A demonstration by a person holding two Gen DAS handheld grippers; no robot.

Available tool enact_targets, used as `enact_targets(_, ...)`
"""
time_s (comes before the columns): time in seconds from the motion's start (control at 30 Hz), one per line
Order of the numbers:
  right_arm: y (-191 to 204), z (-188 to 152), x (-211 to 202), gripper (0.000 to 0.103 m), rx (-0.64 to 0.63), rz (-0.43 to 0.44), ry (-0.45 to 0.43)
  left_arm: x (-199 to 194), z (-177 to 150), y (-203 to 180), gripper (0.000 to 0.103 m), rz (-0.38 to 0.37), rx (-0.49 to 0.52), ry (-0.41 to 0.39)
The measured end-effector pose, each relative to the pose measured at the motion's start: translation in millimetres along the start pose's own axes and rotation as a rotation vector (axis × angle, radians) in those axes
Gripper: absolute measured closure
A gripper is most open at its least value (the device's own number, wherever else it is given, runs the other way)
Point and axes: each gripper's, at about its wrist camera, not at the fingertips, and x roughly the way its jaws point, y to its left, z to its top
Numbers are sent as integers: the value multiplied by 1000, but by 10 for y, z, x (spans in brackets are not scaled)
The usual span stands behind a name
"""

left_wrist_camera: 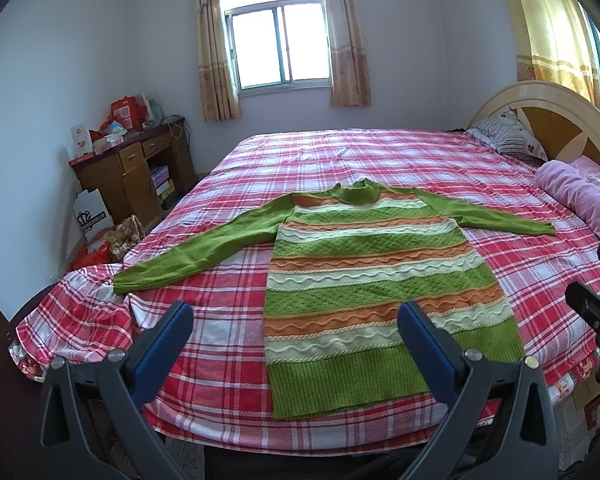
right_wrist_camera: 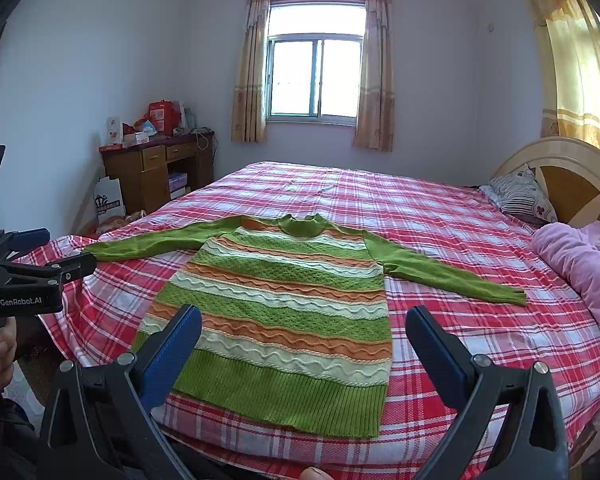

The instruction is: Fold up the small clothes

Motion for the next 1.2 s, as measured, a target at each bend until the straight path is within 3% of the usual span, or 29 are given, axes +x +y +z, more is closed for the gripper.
enact_targets(0.83,-73,-40,139,1,3,-11,25,191,-5,31,0,9,0,56)
enact_targets(1.2,-436,-144,560,1,59,-31,67,709,-6,147,0,49,2,127)
